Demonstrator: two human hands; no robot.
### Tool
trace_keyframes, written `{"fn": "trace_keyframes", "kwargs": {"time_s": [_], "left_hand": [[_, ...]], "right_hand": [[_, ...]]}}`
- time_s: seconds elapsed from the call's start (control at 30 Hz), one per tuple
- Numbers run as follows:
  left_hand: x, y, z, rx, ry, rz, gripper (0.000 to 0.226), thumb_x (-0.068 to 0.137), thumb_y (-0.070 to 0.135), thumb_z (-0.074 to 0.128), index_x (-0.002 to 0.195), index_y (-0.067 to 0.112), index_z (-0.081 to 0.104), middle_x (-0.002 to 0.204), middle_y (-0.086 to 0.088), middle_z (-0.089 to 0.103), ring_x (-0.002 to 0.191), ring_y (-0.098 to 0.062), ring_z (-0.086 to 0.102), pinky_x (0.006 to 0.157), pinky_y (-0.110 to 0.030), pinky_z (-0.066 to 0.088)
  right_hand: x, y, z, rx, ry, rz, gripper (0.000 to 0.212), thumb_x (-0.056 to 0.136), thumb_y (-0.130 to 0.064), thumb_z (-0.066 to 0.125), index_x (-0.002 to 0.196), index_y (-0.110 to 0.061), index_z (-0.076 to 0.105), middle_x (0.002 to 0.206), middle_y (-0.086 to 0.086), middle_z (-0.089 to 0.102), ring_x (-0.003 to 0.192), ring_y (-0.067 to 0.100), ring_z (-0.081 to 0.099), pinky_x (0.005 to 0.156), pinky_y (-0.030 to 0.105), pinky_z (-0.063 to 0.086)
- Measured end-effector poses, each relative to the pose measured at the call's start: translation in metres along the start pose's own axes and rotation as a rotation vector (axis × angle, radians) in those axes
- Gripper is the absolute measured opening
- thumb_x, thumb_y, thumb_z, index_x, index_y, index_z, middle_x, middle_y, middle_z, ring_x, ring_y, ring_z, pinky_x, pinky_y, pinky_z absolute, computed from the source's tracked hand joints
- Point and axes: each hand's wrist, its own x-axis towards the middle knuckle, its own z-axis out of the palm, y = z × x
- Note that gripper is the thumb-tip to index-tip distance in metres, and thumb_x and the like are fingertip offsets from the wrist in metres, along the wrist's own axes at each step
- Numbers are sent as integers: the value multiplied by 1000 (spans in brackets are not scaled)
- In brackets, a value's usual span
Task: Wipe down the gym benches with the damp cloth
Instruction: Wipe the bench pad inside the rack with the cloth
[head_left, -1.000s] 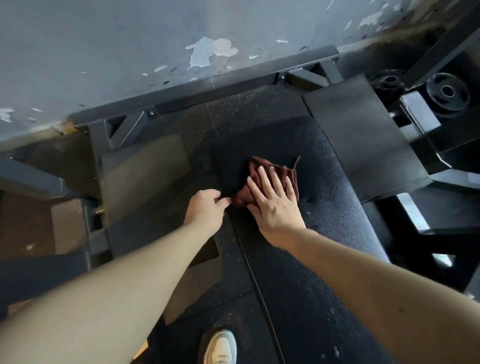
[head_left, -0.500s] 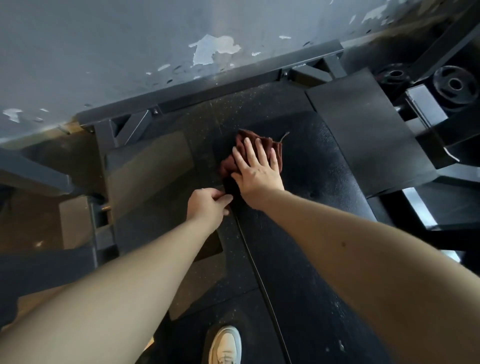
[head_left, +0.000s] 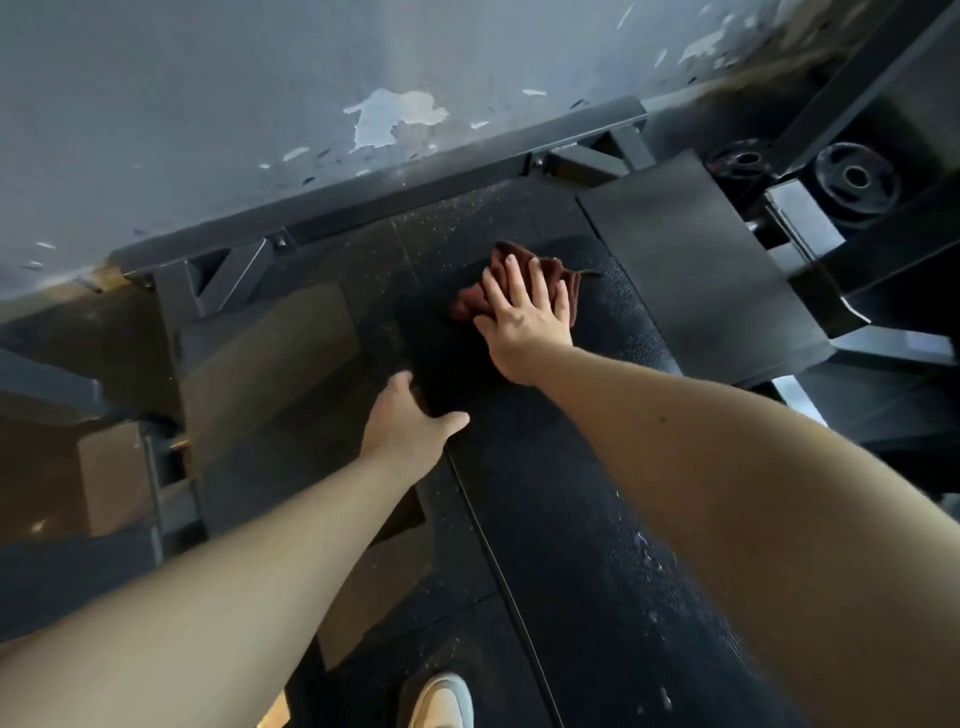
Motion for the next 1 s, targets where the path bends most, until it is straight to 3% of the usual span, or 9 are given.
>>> {"fn": "trace_keyframes", "kwargs": {"time_s": [0.1, 0.2, 0.33, 0.47, 0.57, 0.67, 0.87, 1.0], "left_hand": [[-2, 27, 7, 316, 14, -4, 112, 82, 43, 82, 162, 26, 6, 162, -7, 27, 136, -30, 50, 83, -38, 50], [0, 40, 12, 516, 20, -30, 114, 84, 42, 80, 163, 20, 1, 158, -11, 29, 127, -30, 56, 72, -37, 47], [1, 47, 14, 574, 11, -47, 115, 84, 39, 81, 162, 14, 0, 151, -12, 33, 122, -29, 58, 73, -36, 48], [6, 50, 16, 650, 9, -45, 116, 84, 43, 80, 161, 8, 0, 152, -15, 33, 117, -26, 61, 73, -33, 52], [8, 50, 16, 713, 9, -26, 118, 83, 48, 79, 161, 4, 0, 152, -16, 34, 115, -25, 62, 71, -30, 50], [7, 45, 17, 738, 28, -8, 119, 82, 48, 79, 161, 7, 1, 153, -16, 33, 115, -26, 63, 69, -30, 49], [8, 45, 15, 725, 10, -1, 116, 85, 49, 76, 161, 6, 1, 157, -17, 29, 120, -27, 61, 75, -33, 53], [7, 47, 14, 672, 2, -29, 115, 86, 46, 77, 161, 8, 0, 155, -15, 29, 120, -28, 60, 68, -33, 49]], "right_hand": [[-12, -1, 2, 32, 20, 38, 65, 106, -52, 26, 164, -32, 4, 172, 1, -13, 156, 27, -21, 125, 55, -12], [-64, 10, 11, 40, 25, 34, 66, 107, -51, 27, 165, -31, 3, 172, 1, -14, 156, 23, -21, 127, 50, -9], [-93, 42, 5, -25, -53, 5, 67, 107, -52, 29, 164, -32, 1, 172, -3, -16, 157, 19, -20, 127, 49, -1], [-37, 55, -19, 12, -66, 92, 67, 107, -51, 28, 165, -29, 0, 171, 0, -17, 156, 22, -22, 126, 50, -8], [10, 62, -34, 21, -86, 149, 67, 107, -52, 26, 164, -31, -2, 171, -2, -20, 155, 25, -24, 123, 58, -12], [29, 72, -41, 23, -95, 142, 66, 105, -56, 24, 163, -39, -2, 171, -7, -18, 155, 26, -24, 122, 65, -8], [-3, 86, -25, 52, 42, 138, 67, 106, -52, 28, 165, -29, 6, 173, 1, -11, 157, 22, -19, 127, 50, -3], [-70, 94, -4, 49, 74, 128, 66, 107, -47, 34, 165, -26, 10, 173, 0, -8, 157, 21, -18, 127, 46, -6]]}}
